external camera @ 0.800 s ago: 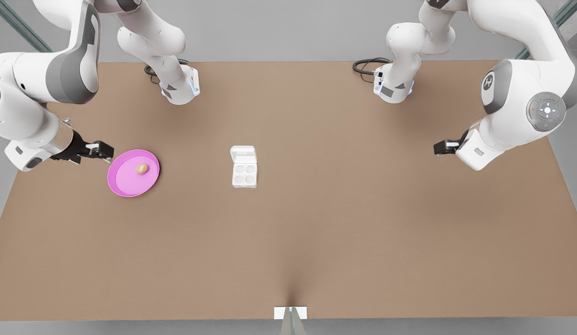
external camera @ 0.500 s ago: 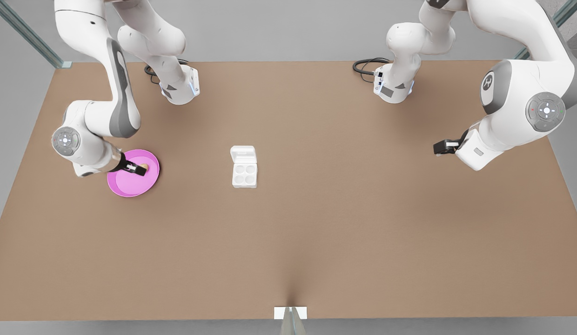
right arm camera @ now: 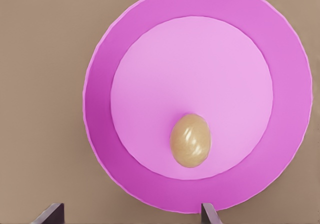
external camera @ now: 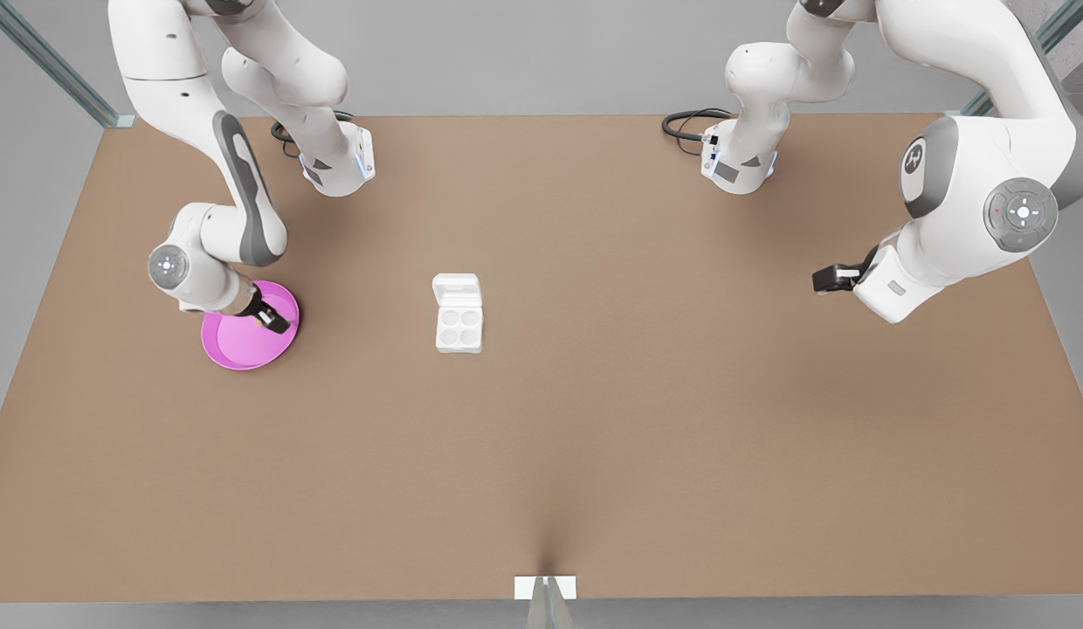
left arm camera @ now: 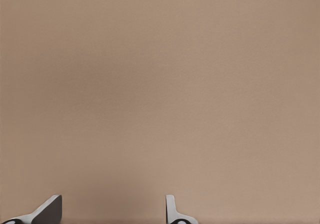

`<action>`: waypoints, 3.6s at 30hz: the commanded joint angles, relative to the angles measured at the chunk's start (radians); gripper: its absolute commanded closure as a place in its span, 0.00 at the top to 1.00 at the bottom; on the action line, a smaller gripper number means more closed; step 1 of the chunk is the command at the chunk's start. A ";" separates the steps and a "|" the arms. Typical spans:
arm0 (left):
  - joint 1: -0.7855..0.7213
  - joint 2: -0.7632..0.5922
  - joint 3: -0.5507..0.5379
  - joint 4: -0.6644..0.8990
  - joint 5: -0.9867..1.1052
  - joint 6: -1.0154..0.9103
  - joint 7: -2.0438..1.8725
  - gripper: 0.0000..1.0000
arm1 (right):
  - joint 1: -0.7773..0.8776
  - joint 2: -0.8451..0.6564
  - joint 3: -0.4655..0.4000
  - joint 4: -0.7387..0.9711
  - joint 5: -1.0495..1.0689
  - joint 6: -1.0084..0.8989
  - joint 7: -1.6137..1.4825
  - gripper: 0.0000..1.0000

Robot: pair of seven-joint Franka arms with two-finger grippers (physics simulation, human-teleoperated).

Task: Pack egg into the box and close the box lid

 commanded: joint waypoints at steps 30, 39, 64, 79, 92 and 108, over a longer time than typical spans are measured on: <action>0.000 0.003 0.000 -0.002 0.000 -0.002 0.000 1.00 | -0.127 0.160 0.000 -0.035 0.002 0.182 -0.090 1.00; 0.000 0.009 0.003 -0.003 0.000 0.000 0.000 1.00 | -0.120 0.172 0.002 -0.029 0.000 0.182 -0.095 0.77; 0.000 0.009 0.003 -0.002 0.000 -0.002 -0.002 1.00 | -0.129 0.186 0.002 -0.020 0.002 0.182 -0.138 0.55; 0.000 0.011 0.003 -0.002 0.002 0.000 -0.002 1.00 | -0.135 0.175 0.006 -0.002 0.002 0.177 -0.138 0.56; 0.000 0.012 0.003 -0.003 0.000 0.000 -0.002 1.00 | 0.078 0.211 0.239 0.209 0.247 0.088 -0.107 0.58; 0.000 0.015 0.003 -0.003 0.002 0.000 -0.002 1.00 | 0.403 0.286 0.249 0.295 0.307 0.171 -0.104 0.61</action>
